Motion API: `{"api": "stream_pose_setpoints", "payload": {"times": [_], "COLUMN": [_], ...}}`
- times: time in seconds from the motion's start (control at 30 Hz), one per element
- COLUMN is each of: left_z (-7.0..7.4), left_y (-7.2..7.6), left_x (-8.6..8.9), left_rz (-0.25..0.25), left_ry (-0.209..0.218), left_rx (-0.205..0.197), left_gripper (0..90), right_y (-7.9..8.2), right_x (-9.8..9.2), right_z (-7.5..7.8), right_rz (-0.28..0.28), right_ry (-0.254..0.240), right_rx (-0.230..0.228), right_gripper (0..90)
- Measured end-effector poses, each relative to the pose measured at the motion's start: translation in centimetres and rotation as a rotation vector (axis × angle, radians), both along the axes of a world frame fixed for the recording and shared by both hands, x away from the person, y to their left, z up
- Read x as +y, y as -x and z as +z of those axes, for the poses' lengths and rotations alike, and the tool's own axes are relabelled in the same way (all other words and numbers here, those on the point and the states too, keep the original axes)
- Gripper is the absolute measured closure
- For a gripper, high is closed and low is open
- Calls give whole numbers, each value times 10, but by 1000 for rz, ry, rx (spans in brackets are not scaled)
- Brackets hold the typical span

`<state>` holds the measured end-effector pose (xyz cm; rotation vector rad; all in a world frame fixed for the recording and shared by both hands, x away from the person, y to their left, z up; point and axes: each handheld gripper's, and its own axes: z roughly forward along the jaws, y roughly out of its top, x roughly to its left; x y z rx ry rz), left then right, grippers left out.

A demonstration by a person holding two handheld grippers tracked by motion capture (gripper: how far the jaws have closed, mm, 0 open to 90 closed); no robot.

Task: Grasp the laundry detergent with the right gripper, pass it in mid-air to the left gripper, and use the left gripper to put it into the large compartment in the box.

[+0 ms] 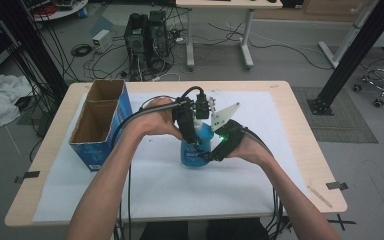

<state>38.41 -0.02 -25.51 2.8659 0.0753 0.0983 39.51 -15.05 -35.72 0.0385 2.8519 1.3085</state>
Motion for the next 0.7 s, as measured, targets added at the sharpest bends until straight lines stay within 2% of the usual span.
{"api": "stream_pose_setpoints", "payload": {"times": [0.03,0.1,0.13,0.27,0.3,0.37,0.47,0.57,0.6,0.7], "left_z": [0,0,1,1,2,2,4,6,7,8], "left_y": [0,-1,-1,-1,-1,-1,-1,-1,-1,-1], "left_x": [0,1,1,2,3,3,5,6,6,8], "left_rz": [-1,-14,-18,-10,-14,-10,-10,-6,-7,2], "left_ry": [-2,-6,-13,1,-12,-8,-11,-8,-11,-6], "left_rx": [0,-1,-2,0,-2,1,-1,-2,-3,-3], "left_gripper": [381,381,380,381,381,381,381,381,381,381], "right_y": [1,2,2,2,4,2,3,2,3,4], "right_x": [0,0,0,-2,-2,-3,-6,-10,-12,-15], "right_z": [1,1,1,2,2,3,4,5,7,8], "right_rz": [-7,-10,-31,-32,-39,-37,-45,-49,-59,-71], "right_ry": [2,7,5,3,18,5,12,12,15,39], "right_rx": [16,16,20,15,37,3,15,0,18,9], "right_gripper": [232,230,230,229,229,229,229,225,225,225]}}
